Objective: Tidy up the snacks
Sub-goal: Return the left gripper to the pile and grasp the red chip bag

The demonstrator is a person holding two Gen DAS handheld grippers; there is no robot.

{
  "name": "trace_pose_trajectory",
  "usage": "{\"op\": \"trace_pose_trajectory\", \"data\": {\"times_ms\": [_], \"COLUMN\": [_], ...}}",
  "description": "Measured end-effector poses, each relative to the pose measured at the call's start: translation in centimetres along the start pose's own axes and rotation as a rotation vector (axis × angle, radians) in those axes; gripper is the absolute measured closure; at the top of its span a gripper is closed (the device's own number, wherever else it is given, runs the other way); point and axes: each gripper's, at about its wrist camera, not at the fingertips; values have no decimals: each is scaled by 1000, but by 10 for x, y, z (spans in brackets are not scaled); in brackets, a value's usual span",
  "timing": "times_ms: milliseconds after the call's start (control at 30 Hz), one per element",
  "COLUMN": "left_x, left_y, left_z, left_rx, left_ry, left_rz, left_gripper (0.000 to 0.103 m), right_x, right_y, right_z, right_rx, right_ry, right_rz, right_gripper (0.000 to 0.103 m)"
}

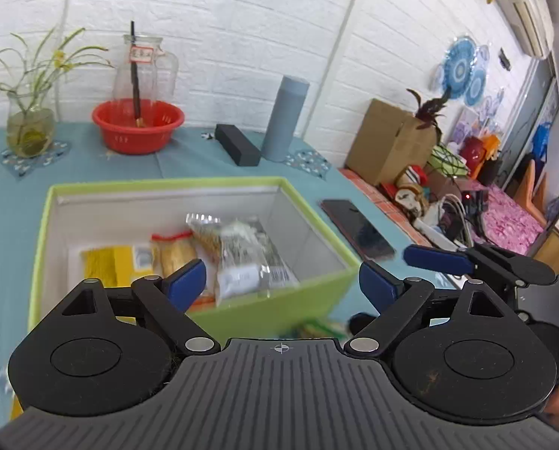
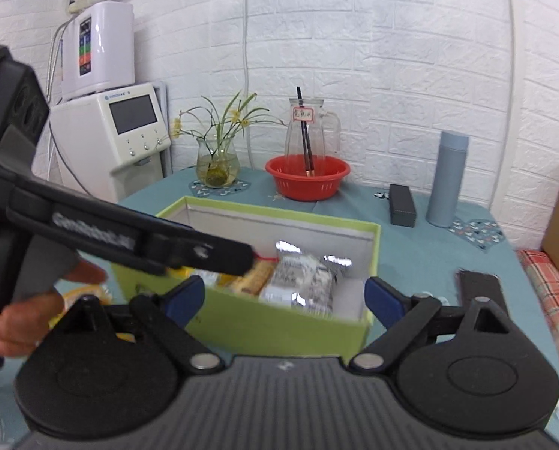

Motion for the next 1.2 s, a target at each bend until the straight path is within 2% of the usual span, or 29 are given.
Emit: {"op": "trace_pose_trajectory", "data": {"times_ms": [133, 233, 400, 467, 633, 733, 767, 867, 967, 1100, 1200], "left_x": [-28, -38, -41, -37, -19, 0, 7, 26, 14, -19, -47], "left_y": [49, 88, 132, 134, 111, 102, 101, 105, 110, 123, 142], "left_z": [-16, -24, -28, -29, -30, -30, -29, -22, -23, -31, -37], "left_rx": [-20, -71, -175, -188, -182, -159, -159, -174, -158, -133, -151], "left_ry": [26, 52, 97, 105, 117, 139, 140, 139, 144, 124, 102], "left_rz": [-2, 18, 59, 74, 67, 92, 112, 180, 160, 147, 153], "left_gripper": [24, 24, 25, 27, 28, 29, 33, 59, 74, 73, 70], "right_x": [-41, -64, -79, -78, -63, -40, -32, -12, -20, -45, -67], "right_y": [45, 86, 130, 131, 108, 101, 101, 102, 101, 104, 113], "right_z": [-5, 0, 11, 12, 12, 12, 13, 17, 28, 43, 54], "right_rx": [54, 112, 181, 182, 128, 107, 102, 103, 72, 74, 82], "right_ry": [23, 23, 8, -11, -8, -42, -53, -107, -123, -170, -217], "right_rz": [25, 63, 131, 127, 52, 70, 86, 152, 128, 100, 90], "right_gripper": [11, 11, 11, 11, 11, 11, 11, 10, 10, 10, 10]}}
Point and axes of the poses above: each gripper's, at about its wrist camera, not at the fingertips, and x roughly the way its jaws point, z to its left, y to its underside, and after that the axes turned 14 degrees about y, right-handed
